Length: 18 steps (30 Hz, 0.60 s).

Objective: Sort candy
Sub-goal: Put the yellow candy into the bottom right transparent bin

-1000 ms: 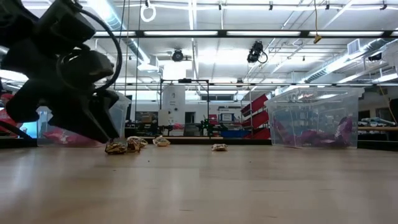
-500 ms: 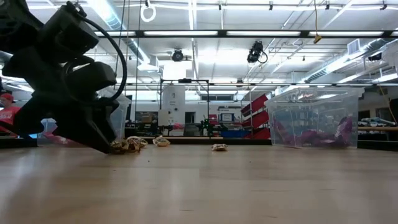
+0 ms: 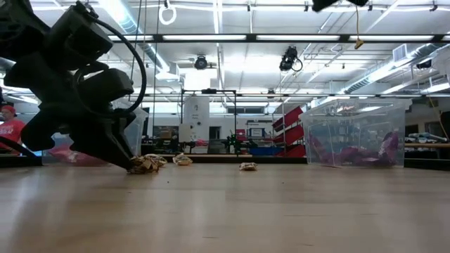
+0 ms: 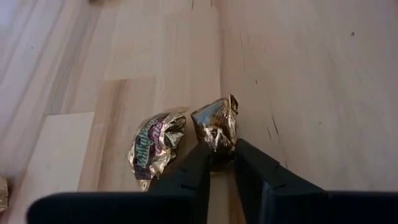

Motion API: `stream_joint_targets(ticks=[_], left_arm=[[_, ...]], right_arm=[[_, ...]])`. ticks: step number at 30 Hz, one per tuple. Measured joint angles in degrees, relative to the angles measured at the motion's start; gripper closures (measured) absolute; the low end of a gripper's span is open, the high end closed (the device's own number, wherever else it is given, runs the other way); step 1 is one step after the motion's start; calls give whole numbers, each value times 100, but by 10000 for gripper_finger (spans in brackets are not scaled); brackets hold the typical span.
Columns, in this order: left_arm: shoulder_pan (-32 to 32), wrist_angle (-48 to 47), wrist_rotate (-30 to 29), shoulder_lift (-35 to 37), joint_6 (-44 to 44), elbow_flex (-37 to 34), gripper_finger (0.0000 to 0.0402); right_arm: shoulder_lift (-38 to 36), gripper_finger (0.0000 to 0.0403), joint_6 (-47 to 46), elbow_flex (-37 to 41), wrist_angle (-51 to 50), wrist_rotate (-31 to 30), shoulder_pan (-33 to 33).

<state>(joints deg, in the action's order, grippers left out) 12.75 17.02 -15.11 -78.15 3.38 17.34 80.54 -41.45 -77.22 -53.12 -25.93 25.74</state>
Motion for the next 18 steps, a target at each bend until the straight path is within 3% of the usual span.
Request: stream_joint_targets(ticks=[6, 14, 18], left_arm=[[0, 147, 2, 0, -7, 0, 367], [0, 293, 7, 4, -177, 124, 372], [0, 403, 11, 4, -651, 403, 372]], right_arm=[[2, 354, -32, 293, 284, -5, 11], [2, 354, 153, 322, 433, -51, 56], [2, 354, 562, 322, 615, -393, 120]])
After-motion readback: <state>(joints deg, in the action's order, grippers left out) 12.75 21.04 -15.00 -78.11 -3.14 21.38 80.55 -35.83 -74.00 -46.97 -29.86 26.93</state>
